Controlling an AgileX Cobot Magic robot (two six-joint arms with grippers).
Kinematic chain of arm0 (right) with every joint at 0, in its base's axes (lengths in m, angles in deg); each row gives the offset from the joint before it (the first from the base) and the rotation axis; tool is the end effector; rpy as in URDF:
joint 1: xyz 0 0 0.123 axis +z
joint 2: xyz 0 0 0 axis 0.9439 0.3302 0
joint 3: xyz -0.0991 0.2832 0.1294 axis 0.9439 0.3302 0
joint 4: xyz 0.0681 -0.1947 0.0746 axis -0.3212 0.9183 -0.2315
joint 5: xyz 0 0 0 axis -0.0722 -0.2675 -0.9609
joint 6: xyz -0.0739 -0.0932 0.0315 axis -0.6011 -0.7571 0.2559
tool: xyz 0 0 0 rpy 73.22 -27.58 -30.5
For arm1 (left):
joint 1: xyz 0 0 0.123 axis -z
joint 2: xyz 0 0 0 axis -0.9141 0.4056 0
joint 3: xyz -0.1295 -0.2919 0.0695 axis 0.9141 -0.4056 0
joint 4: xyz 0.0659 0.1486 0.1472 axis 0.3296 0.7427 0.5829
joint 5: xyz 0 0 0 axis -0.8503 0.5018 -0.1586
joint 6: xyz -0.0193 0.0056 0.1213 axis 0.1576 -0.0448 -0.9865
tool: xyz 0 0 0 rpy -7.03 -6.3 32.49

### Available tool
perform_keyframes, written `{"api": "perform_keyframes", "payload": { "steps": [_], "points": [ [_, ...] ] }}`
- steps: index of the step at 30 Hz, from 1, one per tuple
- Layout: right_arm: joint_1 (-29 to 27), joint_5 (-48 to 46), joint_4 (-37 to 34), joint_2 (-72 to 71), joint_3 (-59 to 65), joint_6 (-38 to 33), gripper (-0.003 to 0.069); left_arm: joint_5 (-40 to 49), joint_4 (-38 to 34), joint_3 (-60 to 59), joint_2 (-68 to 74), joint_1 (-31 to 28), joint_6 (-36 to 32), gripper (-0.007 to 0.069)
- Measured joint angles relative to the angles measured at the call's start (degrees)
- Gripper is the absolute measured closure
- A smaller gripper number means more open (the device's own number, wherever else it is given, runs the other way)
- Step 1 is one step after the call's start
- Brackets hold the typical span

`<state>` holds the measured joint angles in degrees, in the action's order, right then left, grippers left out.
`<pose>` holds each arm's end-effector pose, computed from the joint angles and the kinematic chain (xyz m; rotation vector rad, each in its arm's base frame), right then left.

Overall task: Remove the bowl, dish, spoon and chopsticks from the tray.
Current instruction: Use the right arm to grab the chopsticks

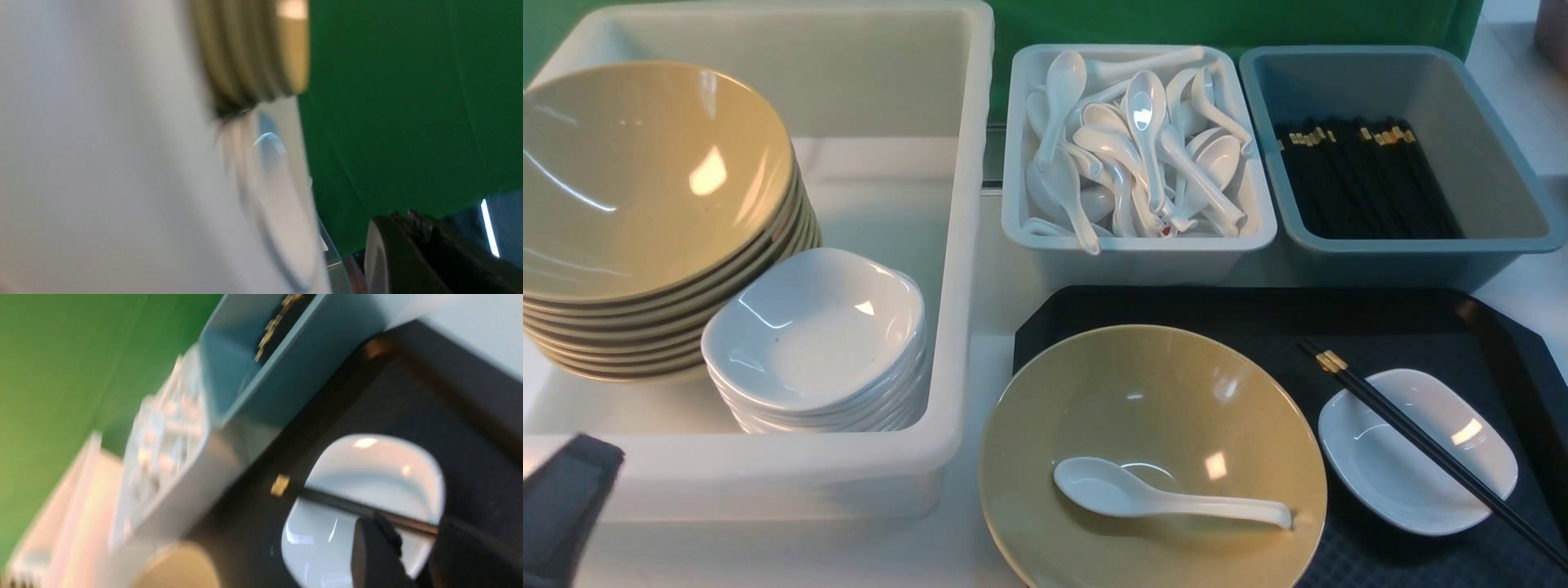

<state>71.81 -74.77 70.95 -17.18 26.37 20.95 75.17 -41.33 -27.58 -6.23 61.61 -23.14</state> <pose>0.0095 0.0071 0.1680 0.7832 1.7115 0.7079 0.0011 -0.0319 0.2405 -0.6025 1.4813 -0.9000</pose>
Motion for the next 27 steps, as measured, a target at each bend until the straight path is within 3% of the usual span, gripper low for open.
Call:
{"api": "perform_keyframes", "payload": {
  "steps": [4, 6, 7, 10, 12, 13, 14, 19, 27],
  "points": [
    [4.06, -1.59, -2.9, 2.09, -8.41, -18.24, 0.0476, 10.3, 10.78, 15.59, 6.82, 0.0, -14.38, 0.0636],
    [4.8, -1.72, -2.91, 3.79, -11.04, -21.42, 0.0507, 13.8, 14.39, 19.24, 10.16, 0.0, -15.68, 0.0636],
    [5.74, -3.22, -2.66, 9.21, -17.6, -29.02, 0.0565, 19.61, 20.75, 24.74, 16.77, 0.17, -16.38, 0.0636],
    [6.35, -7.92, -2.4, 16.93, -25.64, -38.03, 0.0615, 26.64, 26.97, 31.41, 23.94, 1.1, -16.37, 0.0636],
    [6.34, -18.61, -2.21, 27.18, -36.34, -49.2, 0.0626, 35.4, 33.59, 37.44, 32.15, 3.57, -16.37, 0.0636],
    [6.34, -19.58, -2.14, 28.91, -37.12, -49.91, 0.0626, 36.71, 34.0, 38.32, 32.75, 3.82, -16.37, 0.0636],
    [6.34, -29.85, -2.01, 38.13, -45.22, -56.97, 0.0626, 42.85, 37.75, 42.38, 39.02, 6.95, -16.37, 0.0636],
    [6.94, -42.76, -1.78, 51.77, -55.04, -64.78, 0.0626, 49.2, 40.86, 46.18, 48.25, 15.38, -16.51, 0.0636],
    [8.76, -42.16, 3.31, 68.63, -57.05, -67.97, 0.0602, 46.91, 40.52, 47.33, 59.42, 32.61, -17.53, 0.0636]
  ]
}}
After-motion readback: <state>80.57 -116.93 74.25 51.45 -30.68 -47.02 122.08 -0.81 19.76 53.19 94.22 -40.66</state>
